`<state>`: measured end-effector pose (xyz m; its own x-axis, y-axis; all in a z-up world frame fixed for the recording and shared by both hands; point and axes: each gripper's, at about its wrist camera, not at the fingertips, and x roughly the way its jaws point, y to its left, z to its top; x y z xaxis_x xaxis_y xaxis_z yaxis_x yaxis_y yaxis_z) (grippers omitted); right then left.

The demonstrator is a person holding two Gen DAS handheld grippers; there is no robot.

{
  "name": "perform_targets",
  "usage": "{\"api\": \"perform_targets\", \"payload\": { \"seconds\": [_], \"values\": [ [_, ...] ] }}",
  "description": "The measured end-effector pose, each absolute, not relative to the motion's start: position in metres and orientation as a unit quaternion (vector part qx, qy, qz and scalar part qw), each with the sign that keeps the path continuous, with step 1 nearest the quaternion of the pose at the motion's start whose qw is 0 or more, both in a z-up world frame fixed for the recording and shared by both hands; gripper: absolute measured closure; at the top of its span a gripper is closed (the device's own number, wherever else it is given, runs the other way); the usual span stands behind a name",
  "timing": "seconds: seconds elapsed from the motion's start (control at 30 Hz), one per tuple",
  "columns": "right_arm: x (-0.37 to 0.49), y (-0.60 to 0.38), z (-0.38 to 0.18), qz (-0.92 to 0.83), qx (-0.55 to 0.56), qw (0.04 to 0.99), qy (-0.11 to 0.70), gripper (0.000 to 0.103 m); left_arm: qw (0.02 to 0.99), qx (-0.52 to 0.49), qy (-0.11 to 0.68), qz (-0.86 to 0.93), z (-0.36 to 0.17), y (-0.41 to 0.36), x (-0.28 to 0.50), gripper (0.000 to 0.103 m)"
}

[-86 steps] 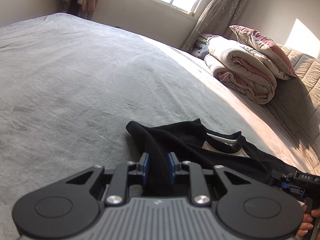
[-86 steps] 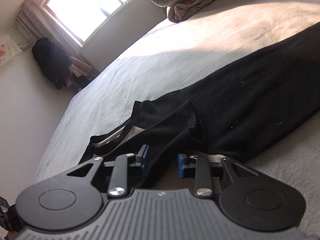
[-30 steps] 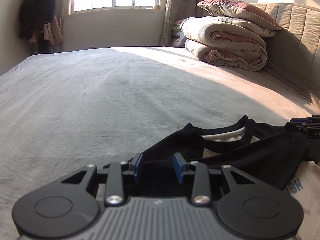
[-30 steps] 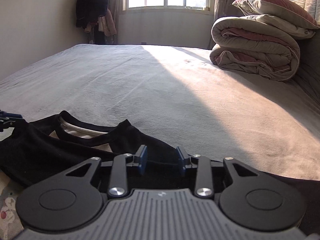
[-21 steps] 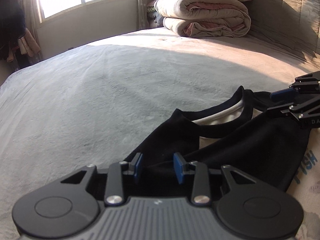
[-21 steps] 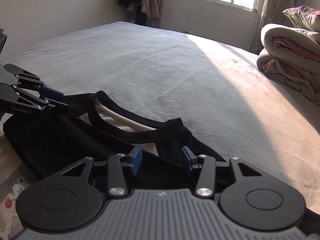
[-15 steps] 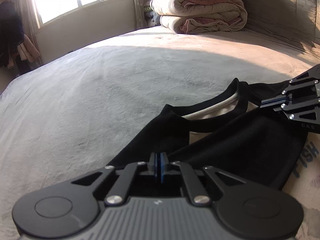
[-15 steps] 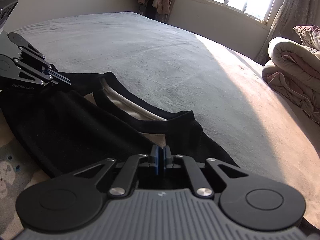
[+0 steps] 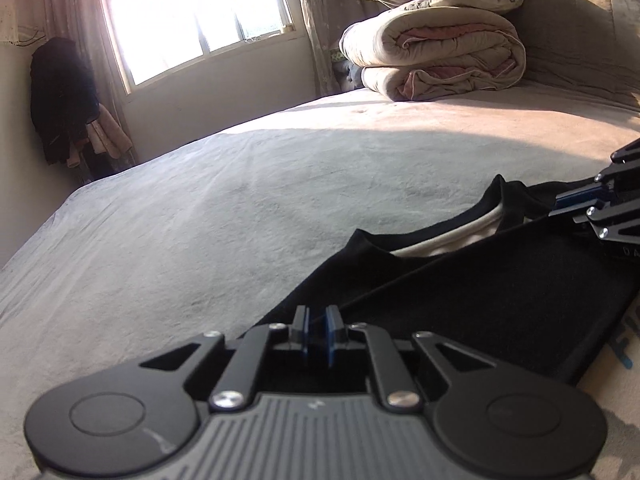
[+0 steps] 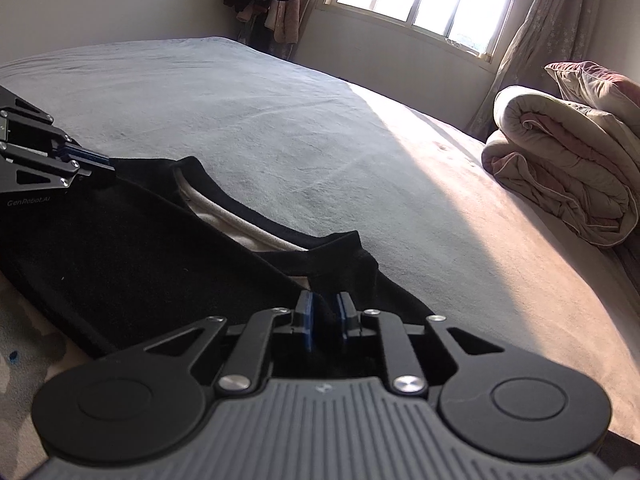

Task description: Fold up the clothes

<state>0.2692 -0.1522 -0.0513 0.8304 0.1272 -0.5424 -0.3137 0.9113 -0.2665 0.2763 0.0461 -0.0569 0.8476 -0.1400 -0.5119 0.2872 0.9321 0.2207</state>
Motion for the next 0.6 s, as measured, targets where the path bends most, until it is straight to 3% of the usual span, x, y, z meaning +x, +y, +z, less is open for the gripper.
{"api": "perform_targets", "payload": {
  "seconds": [0.03,0.07,0.2,0.3,0.6],
  "values": [
    [0.266,-0.152,-0.049,0.119,-0.168,0.942,0.265,0.075,0.951,0.141,0.248,-0.12,-0.055,0.047,0.272,0.071],
    [0.262,-0.153,-0.048,0.125,-0.159,0.943,0.264,0.07,0.95,0.139,0.248,-0.133,-0.053,0.047,0.267,0.069],
    [0.257,-0.168,-0.053,0.136,-0.127,0.938,0.292,0.07,0.924,0.168,0.29,-0.183,-0.066,0.044,0.256,0.065],
    [0.255,-0.19,-0.056,0.123,-0.099,0.939,0.305,0.065,0.925,0.176,0.286,-0.181,-0.066,0.054,0.246,0.062],
    [0.219,-0.25,-0.033,0.086,0.015,0.949,0.304,0.064,0.913,0.16,0.282,-0.248,-0.051,0.067,0.207,0.057]
  ]
}}
